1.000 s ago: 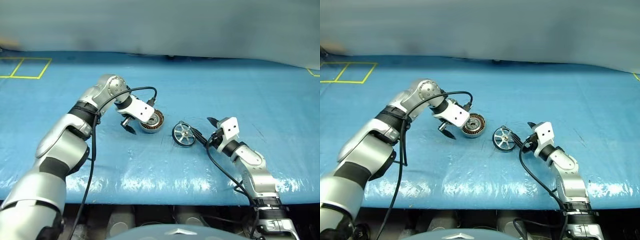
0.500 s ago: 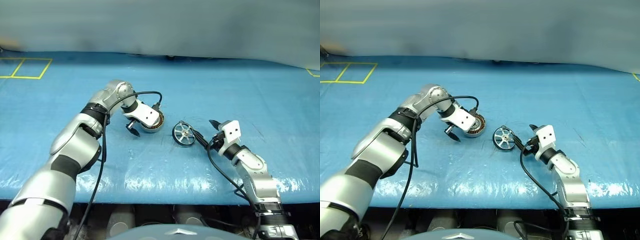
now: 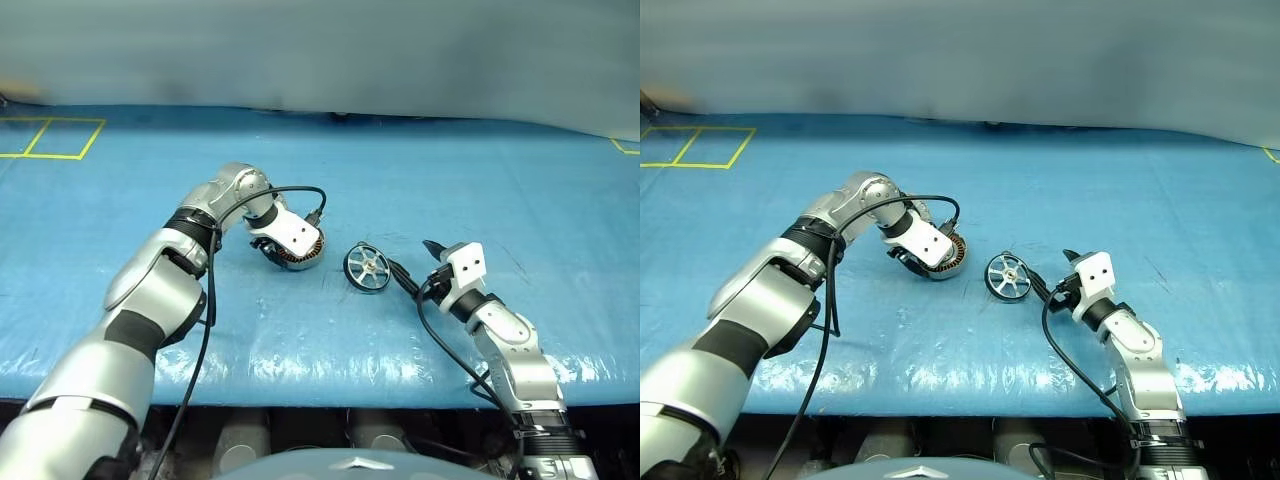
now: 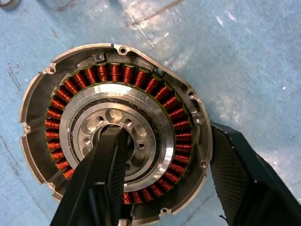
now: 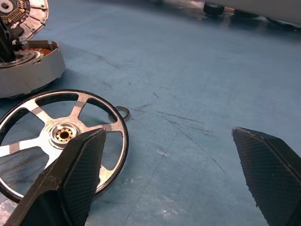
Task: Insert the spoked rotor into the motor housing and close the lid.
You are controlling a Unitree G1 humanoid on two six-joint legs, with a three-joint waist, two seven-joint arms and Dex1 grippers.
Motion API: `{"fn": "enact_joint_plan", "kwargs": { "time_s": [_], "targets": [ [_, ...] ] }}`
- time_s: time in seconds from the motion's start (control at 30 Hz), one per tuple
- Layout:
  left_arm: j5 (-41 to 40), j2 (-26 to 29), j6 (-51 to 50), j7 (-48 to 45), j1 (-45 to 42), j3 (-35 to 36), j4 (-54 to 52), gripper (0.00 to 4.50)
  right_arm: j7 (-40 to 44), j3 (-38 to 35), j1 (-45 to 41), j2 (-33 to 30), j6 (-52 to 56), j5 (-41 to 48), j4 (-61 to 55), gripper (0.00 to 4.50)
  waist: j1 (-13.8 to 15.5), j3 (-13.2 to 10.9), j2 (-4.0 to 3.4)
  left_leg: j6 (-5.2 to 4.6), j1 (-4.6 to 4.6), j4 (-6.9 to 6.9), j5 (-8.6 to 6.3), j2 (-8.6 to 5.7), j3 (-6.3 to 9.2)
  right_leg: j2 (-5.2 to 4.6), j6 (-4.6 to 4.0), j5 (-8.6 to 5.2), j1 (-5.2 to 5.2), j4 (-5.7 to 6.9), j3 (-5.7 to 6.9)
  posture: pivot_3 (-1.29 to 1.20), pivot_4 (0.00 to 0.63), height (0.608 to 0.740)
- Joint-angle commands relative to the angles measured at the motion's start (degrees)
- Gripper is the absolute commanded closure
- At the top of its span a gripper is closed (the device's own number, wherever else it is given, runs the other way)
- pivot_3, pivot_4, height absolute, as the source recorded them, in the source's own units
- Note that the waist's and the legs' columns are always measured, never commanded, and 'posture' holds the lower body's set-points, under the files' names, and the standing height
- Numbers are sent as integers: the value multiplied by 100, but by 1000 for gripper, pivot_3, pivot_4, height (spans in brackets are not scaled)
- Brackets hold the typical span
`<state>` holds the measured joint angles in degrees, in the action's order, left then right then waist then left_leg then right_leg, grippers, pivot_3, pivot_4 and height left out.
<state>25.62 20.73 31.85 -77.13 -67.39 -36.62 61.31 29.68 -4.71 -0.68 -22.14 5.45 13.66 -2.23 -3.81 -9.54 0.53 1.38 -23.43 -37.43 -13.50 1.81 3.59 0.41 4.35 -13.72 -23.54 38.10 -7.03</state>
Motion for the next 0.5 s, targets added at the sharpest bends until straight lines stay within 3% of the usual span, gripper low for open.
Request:
{"fn": "enact_joint_plan", "kwargs": {
  "time_s": [0.03, 0.17, 0.5],
  "targets": [
    [320, 174, 520, 453, 159, -129, -17, 2304, -29, -140, 23, -43, -67, 26, -255, 0, 4, 0, 0, 0, 3, -3, 0, 0, 1, 0, 5, -2, 4, 3, 0, 0, 150, 740],
    [357, 365, 1210, 599, 263, -129, -310, 2304, -2, -138, 31, -58, -52, 27, -284, 0, -1, 0, 0, 0, 5, -10, 1, 0, 1, 2, 20, 6, 4, 9, -2, 0, 150, 740],
    [-42, 1033, 2332, -63, 935, -356, -1754, 2304, 133, -18, -165, -81, -18, -8, -112, 0, -4, 0, 0, 0, -2, -18, 0, 1, -2, 1, 4, 21, 1, 9, -5, 0, 150, 740]
  ]
}}
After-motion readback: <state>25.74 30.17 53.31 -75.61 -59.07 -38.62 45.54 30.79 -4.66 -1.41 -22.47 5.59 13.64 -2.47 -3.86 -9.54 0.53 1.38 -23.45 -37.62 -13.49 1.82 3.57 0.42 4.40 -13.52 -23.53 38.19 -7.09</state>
